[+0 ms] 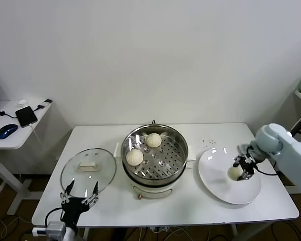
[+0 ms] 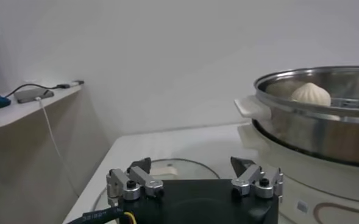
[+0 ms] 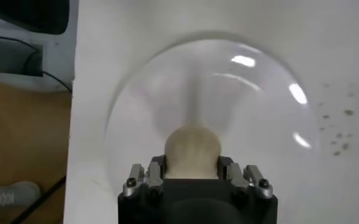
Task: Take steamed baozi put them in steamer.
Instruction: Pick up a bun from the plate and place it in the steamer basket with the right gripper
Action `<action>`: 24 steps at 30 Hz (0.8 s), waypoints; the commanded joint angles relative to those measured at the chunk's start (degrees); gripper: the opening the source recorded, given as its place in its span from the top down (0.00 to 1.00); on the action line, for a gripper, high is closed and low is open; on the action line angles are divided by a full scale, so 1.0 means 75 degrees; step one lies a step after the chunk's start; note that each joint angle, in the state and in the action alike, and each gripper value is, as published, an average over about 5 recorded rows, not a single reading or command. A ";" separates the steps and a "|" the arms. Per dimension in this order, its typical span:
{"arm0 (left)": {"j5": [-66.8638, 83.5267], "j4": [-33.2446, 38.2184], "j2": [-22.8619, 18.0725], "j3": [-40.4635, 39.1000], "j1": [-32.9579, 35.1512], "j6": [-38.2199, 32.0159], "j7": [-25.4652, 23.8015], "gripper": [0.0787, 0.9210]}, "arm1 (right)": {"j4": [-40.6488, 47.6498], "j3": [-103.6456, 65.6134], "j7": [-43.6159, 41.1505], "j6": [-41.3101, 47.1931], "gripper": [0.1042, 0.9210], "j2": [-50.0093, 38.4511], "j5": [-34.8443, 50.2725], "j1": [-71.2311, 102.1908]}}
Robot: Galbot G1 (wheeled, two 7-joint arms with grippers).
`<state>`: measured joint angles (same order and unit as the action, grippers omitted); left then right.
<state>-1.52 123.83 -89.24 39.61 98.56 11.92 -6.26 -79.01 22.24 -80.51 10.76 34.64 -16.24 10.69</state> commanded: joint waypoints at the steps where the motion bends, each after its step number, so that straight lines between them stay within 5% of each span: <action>1: -0.0167 -0.0101 -0.0006 0.0050 -0.0065 -0.0104 0.0069 0.12 | -0.0166 0.2234 -0.0330 0.0367 0.45 0.0236 0.1607 -0.3659; 7: -0.0377 -0.0200 -0.0063 0.0097 -0.0167 -0.0218 0.0159 0.12 | 0.0515 0.3705 -0.0646 0.0087 0.45 0.1882 0.3004 -0.5545; 16: -0.0408 -0.0171 -0.0100 0.0120 -0.0159 -0.0305 0.0197 0.12 | 0.0944 0.4879 -0.0984 -0.3075 0.45 0.3606 0.4176 -0.6194; 24: -0.0410 -0.0187 -0.0156 0.0094 -0.0211 -0.0331 0.0209 0.12 | 0.0840 0.5347 -0.0613 -0.5828 0.45 0.4311 0.2965 -0.5623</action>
<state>-4.28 122.59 -90.34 40.36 97.15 9.58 -4.78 -73.68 54.86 -85.63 -14.46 58.92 7.55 -27.93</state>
